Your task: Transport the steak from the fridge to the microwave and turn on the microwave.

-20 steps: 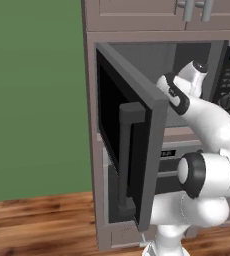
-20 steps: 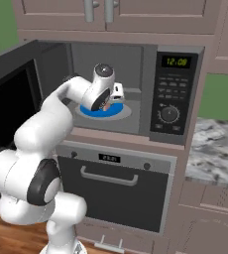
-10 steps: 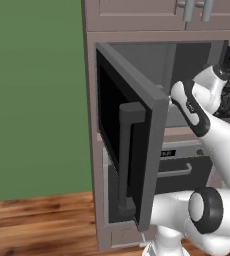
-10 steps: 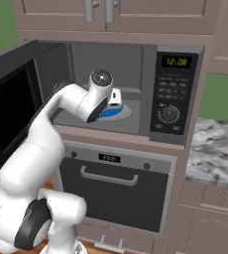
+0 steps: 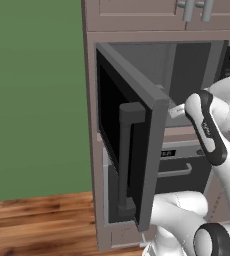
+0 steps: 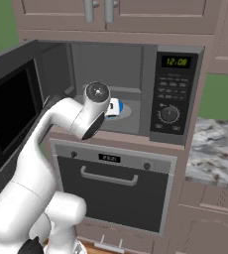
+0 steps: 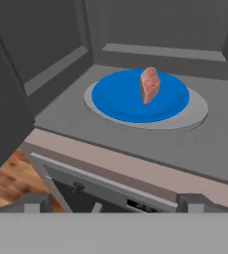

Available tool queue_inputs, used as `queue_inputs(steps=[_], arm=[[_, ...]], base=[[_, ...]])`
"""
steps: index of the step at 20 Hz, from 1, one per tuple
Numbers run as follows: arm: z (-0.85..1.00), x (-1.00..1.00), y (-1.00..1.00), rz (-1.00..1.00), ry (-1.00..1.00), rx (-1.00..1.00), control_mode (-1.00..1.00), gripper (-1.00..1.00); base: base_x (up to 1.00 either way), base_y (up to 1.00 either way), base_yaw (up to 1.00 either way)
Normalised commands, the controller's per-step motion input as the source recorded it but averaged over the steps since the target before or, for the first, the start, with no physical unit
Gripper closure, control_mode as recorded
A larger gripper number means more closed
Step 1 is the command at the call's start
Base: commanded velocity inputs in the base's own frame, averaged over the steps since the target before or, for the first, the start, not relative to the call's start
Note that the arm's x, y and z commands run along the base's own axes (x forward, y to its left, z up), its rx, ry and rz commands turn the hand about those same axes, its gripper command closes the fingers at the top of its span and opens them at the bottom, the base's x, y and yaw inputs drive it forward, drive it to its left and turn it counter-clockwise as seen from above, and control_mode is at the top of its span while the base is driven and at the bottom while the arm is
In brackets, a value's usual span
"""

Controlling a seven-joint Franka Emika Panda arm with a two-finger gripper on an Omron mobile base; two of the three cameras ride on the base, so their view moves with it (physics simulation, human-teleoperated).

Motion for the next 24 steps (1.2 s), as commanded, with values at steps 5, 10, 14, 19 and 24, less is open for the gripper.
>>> queue_inputs(steps=[5,10,14,19,24], arm=[[0.08,-0.52,-0.16,0.00,0.00,0.00,-1.00,-1.00],[0.10,-0.38,-0.15,0.01,0.00,0.00,-1.00,1.00],[0.06,-0.44,-0.21,0.00,0.00,0.00,-1.00,1.00],[0.03,-0.50,-0.23,0.01,0.00,0.02,-1.00,1.00],[0.14,-0.44,-0.01,0.00,0.00,0.09,-1.00,1.00]], base=[[0.00,0.00,0.00],[0.00,0.00,0.00],[0.00,0.00,0.00],[0.00,0.00,0.00],[0.00,0.00,0.00]])
